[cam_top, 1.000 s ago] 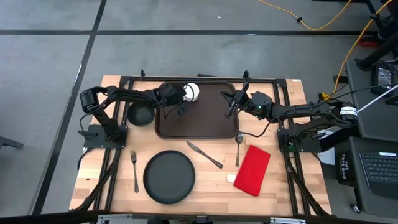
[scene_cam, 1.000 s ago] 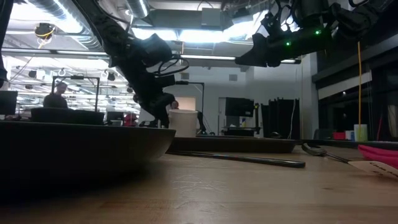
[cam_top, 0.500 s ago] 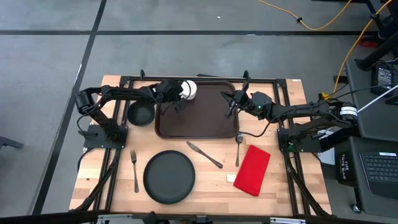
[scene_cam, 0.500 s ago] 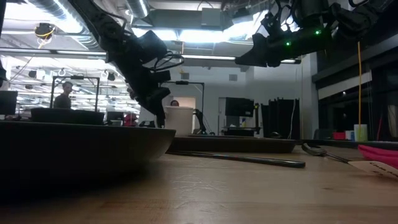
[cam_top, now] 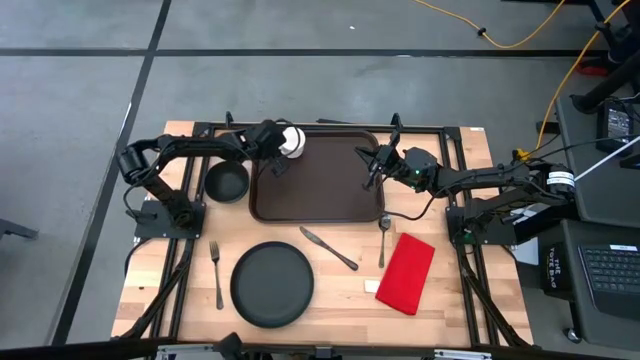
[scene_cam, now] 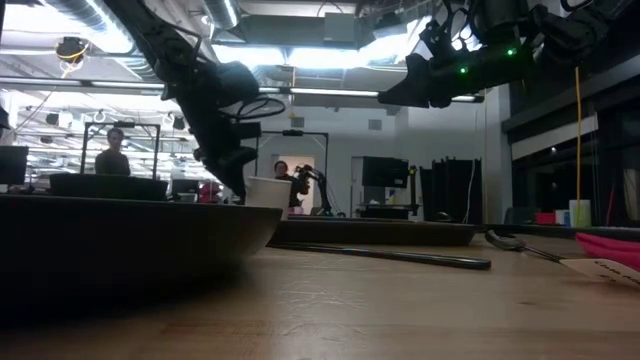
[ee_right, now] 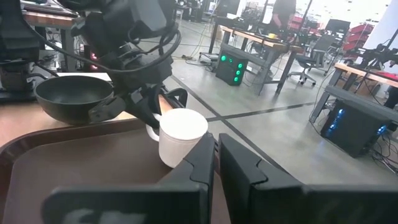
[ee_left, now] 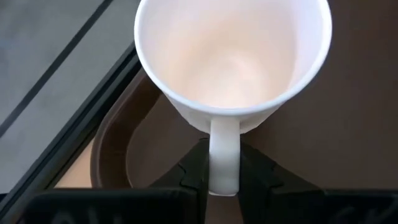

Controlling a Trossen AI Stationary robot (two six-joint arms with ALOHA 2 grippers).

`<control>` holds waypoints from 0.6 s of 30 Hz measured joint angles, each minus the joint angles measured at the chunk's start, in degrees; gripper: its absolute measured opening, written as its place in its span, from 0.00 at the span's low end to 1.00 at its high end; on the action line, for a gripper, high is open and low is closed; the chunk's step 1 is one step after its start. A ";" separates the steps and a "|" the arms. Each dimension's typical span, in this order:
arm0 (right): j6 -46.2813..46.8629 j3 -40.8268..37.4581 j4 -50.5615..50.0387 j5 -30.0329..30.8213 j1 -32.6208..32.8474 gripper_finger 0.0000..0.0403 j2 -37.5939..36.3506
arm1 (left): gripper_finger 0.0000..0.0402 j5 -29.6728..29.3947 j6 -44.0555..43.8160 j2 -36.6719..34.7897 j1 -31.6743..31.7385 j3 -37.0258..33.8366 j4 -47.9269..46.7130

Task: Set up tray
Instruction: Put the white mug on the brown serving tray

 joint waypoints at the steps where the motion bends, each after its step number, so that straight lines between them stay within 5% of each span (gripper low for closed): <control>1: 0.00 0.00 0.00 0.00 0.00 0.07 0.00 | 0.13 0.48 0.52 0.00 0.31 0.02 -0.42; 18: 0.00 0.00 -0.04 0.00 -0.01 0.07 0.00 | 0.13 4.90 4.92 -0.38 5.82 0.03 -7.55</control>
